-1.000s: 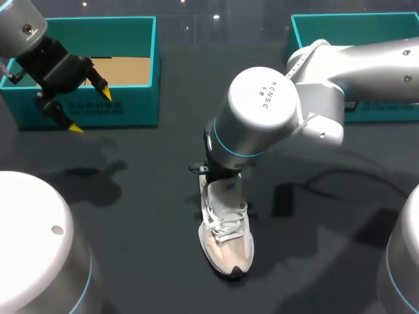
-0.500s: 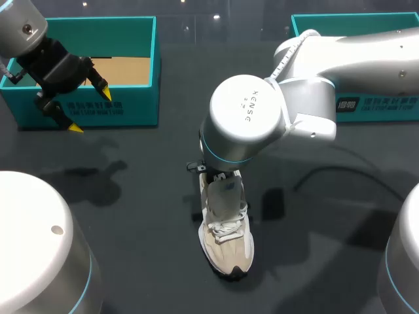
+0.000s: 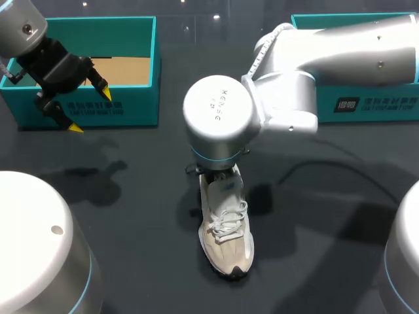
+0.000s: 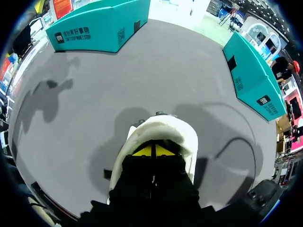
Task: Take the shoe out of the shoebox, open the shoe tongue, remove and reinsert the insole, then place the shoe into the shoebox
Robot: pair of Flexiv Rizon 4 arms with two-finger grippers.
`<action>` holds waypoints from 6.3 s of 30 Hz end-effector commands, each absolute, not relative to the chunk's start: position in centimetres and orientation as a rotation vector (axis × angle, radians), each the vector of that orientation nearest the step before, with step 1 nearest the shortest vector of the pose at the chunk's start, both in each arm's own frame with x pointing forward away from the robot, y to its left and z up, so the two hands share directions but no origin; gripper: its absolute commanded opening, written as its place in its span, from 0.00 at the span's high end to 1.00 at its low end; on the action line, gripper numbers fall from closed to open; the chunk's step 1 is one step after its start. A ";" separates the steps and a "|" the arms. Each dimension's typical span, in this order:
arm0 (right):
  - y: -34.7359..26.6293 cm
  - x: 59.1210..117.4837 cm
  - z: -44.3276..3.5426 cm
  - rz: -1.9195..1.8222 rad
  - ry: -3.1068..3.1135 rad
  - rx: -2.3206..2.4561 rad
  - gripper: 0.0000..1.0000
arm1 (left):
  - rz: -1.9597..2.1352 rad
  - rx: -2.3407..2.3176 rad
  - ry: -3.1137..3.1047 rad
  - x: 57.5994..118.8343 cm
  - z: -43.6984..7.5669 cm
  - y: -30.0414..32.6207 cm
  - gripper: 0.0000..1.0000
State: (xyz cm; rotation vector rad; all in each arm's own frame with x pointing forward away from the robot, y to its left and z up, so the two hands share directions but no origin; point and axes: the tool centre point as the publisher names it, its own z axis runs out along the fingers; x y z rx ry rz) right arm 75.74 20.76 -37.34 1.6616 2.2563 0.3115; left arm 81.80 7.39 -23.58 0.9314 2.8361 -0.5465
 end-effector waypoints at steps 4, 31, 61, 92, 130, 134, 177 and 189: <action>20.9 75.2 -39.3 0.259 2.275 1.700 1.00 | -0.542 0.932 2.837 81.7 -23.5 7.5 0.00; 18.4 75.5 -39.9 0.188 2.272 1.689 1.00 | -0.542 0.932 2.837 81.7 -23.5 7.5 0.00; 19.0 74.3 -41.5 0.248 2.384 1.730 1.00 | -0.542 0.932 2.837 81.7 -23.5 7.5 0.00; 19.1 72.9 -35.4 0.045 2.529 1.910 0.99 | -0.542 0.932 2.837 81.7 -23.5 7.5 0.00; 20.0 68.4 -35.2 -0.052 2.426 2.143 0.00 | -0.542 0.932 2.837 81.7 -23.5 7.5 0.00; 20.3 67.8 -34.9 -0.029 2.425 2.135 0.00 | -0.542 0.932 2.837 81.7 -23.5 7.5 0.00; 17.9 60.5 -31.4 0.024 2.364 2.194 0.00 | -0.542 0.932 2.837 81.7 -23.5 7.5 0.00; 17.4 58.1 -30.0 0.015 2.315 2.180 0.00 | -0.542 0.932 2.837 81.7 -23.5 7.5 0.00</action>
